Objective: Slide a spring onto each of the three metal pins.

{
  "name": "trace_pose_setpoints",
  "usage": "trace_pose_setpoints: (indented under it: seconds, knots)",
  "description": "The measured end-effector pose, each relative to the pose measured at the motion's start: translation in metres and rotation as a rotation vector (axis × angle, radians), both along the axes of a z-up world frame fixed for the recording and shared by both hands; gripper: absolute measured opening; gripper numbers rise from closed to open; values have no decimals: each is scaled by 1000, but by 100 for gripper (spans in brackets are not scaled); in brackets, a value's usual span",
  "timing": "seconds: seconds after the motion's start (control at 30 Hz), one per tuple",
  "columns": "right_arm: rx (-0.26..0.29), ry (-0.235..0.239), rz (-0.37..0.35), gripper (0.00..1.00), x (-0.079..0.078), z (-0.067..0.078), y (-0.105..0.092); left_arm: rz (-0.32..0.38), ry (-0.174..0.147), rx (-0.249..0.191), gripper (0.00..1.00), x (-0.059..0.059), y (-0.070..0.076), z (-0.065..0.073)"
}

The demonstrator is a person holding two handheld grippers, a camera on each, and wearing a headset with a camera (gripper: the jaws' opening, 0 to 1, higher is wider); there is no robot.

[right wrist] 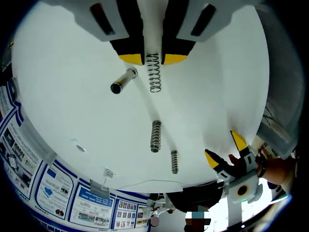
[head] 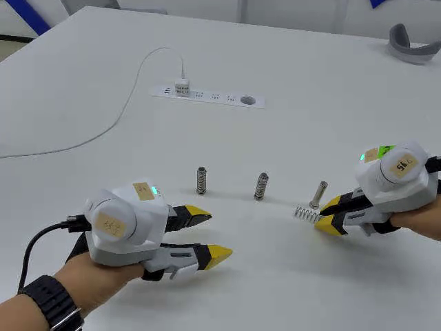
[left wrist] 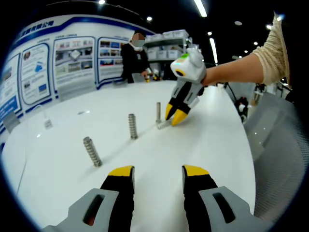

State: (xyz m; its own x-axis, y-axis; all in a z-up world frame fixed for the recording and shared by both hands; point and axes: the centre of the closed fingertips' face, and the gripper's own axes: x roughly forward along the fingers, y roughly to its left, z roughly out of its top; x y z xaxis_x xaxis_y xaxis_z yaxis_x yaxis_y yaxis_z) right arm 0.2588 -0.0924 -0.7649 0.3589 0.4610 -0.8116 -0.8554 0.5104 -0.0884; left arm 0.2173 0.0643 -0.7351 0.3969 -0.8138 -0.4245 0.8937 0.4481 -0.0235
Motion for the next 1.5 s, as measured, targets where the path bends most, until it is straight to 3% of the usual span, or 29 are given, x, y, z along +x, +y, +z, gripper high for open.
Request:
trace_pose_setpoints:
  seconds: [0.73, 1.07, 1.5]
  knots:
    - [25, 55, -23, 12, 0, -3, 2, 2, 7, -6, 38, 0, 1, -1]
    - [25, 58, -21, 12, -2, -3, 3, 0, 4, -2, 37, -1, -1, 0]
    - [49, 38, 34, 11, -17, 14, 23, -28, -12, 1, 36, -4, -10, 6]
